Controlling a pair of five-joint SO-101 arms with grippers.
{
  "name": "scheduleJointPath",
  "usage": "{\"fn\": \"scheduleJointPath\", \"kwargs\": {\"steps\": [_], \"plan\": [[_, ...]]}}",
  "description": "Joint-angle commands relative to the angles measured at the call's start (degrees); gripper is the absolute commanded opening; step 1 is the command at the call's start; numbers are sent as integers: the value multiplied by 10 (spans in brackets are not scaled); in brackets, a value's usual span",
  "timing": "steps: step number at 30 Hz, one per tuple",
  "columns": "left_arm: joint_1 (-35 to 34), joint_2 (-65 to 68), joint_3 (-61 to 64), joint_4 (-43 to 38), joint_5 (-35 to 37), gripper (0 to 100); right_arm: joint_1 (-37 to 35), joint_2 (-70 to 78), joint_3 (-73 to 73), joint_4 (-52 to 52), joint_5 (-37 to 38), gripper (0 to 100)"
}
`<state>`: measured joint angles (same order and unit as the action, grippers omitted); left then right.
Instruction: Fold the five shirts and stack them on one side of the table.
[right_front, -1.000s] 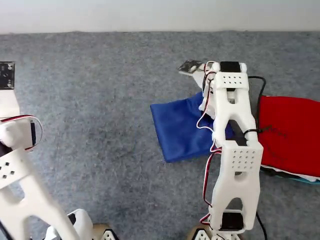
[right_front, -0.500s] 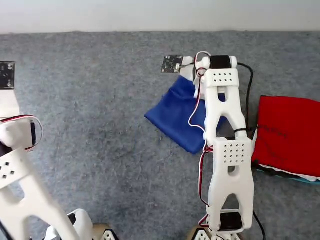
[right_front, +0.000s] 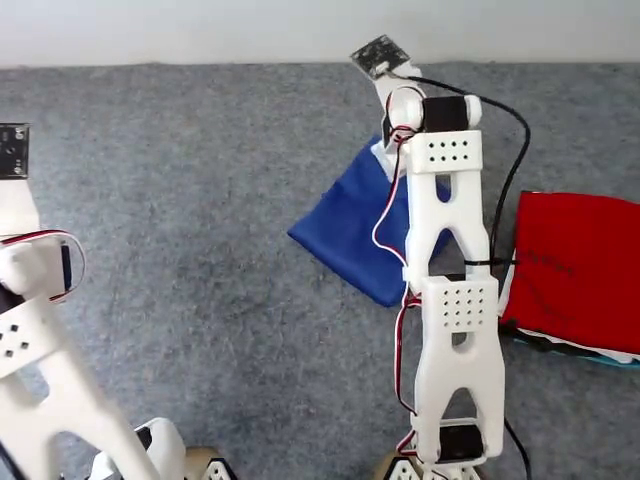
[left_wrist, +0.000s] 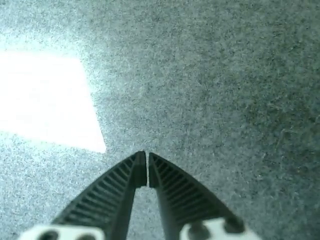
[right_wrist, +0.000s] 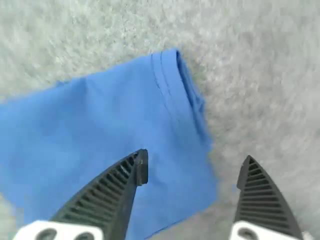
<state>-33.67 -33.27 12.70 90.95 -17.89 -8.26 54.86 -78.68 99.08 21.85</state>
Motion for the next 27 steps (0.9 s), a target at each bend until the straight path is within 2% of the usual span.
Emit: {"fn": "scheduleJointPath", "kwargs": {"steps": [1,4,6,13,20,27], "plan": [[1,-12,-4,-7,-4,14,-21,-16,-32,39,-170,292],[1,-12,-4,-7,-4,14,-36,-17,-30,38,-342,292],[1,-12,-4,-7,-4,14,-45,-17,-26,40,-422,292],[1,-12,-4,-7,-5,14,-58,-59,9,41,-499,302],[1,-11,-4,-8,-40,14,-81,-161,216,37,-563,472],[1,-11,-3,-8,-38,14,-77,-126,252,20,-642,489]]}}
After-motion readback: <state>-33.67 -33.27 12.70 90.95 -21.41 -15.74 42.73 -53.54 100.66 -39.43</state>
